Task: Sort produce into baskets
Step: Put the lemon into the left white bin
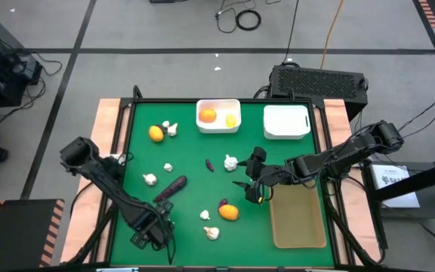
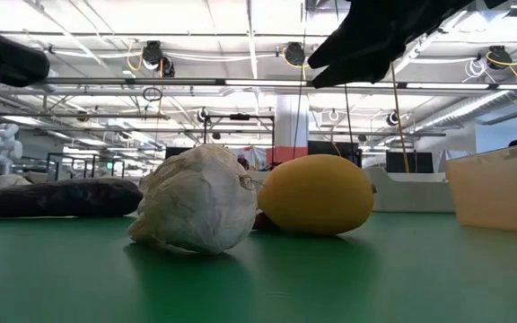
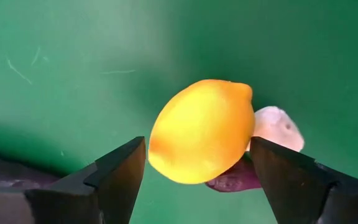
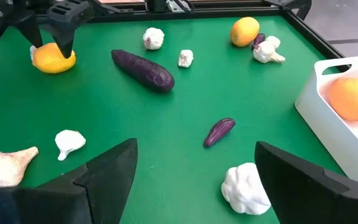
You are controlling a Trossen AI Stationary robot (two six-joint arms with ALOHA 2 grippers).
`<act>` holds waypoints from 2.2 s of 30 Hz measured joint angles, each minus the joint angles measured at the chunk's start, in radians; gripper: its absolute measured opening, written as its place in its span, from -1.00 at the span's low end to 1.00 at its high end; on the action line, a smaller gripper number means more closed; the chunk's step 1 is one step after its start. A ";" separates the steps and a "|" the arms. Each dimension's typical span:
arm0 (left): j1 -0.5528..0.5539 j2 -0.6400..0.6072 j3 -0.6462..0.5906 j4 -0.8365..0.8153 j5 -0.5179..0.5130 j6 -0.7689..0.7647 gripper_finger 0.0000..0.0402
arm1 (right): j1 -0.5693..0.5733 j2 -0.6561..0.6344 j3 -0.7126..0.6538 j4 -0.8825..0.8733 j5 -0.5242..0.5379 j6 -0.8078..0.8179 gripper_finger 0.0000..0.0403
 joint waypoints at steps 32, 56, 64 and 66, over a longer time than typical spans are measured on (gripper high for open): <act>0.133 -0.033 0.153 -0.214 -0.302 0.182 0.23 | 0.000 0.000 0.000 -0.002 0.000 0.000 0.56; 1.163 -0.165 0.171 0.496 -0.044 0.792 0.23 | 0.000 0.000 0.000 -0.019 0.000 -0.037 0.56; 1.295 -0.002 0.171 0.627 0.041 0.720 0.23 | 0.000 0.000 0.000 -0.023 0.000 -0.082 0.56; 1.305 0.033 0.171 0.664 0.042 0.686 0.23 | 0.000 0.000 0.000 -0.025 0.000 -0.082 0.56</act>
